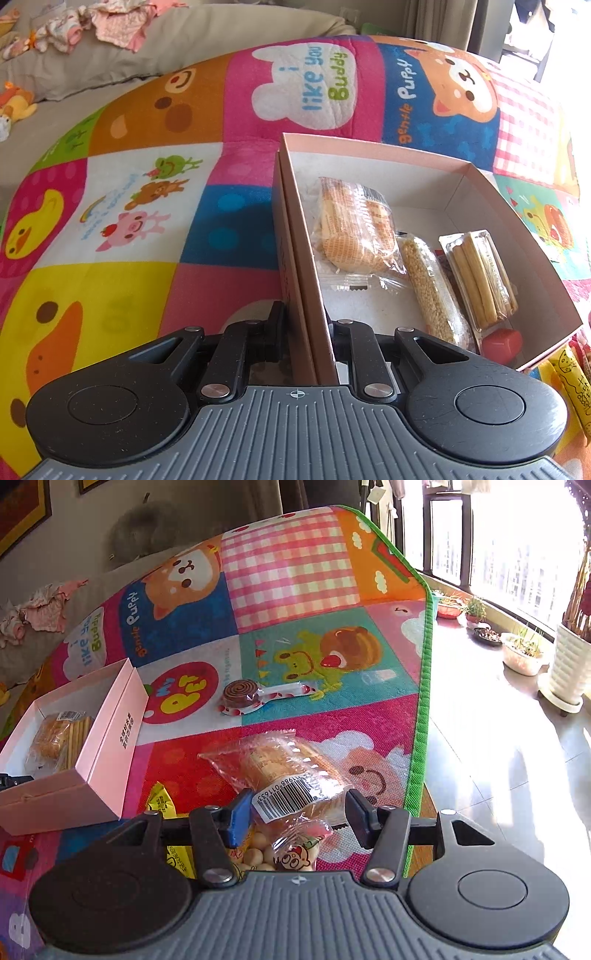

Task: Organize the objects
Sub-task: 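Move the right gripper over the mat toward the brown swirl lollipop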

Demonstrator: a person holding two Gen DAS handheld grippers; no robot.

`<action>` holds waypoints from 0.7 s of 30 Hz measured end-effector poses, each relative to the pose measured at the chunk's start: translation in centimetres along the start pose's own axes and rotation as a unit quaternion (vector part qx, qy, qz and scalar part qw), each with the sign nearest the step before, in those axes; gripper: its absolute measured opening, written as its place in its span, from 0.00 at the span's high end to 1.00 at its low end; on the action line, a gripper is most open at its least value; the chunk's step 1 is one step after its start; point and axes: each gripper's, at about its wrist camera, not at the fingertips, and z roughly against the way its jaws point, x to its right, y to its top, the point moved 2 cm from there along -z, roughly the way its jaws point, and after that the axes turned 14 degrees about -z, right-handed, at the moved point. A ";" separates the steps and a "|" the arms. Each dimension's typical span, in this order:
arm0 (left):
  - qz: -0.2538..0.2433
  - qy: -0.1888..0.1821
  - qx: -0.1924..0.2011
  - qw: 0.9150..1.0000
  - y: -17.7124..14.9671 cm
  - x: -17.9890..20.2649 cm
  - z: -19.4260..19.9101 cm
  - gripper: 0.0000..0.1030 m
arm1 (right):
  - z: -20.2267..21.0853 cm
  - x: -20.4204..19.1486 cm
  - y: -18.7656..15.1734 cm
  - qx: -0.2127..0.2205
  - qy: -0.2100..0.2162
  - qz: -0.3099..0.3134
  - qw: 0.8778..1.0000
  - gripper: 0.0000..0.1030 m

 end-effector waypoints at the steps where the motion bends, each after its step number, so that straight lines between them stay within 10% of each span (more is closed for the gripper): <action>1: -0.001 0.001 0.000 1.000 0.0 0.0 0.0 0.82 | 0.1 -0.1 -0.6 -0.001 -0.002 0.003 1.000 0.43; 21: -0.002 0.003 -0.001 1.000 0.1 0.1 0.0 0.82 | 1.0 -3.7 -4.2 -0.052 0.081 0.018 0.995 0.33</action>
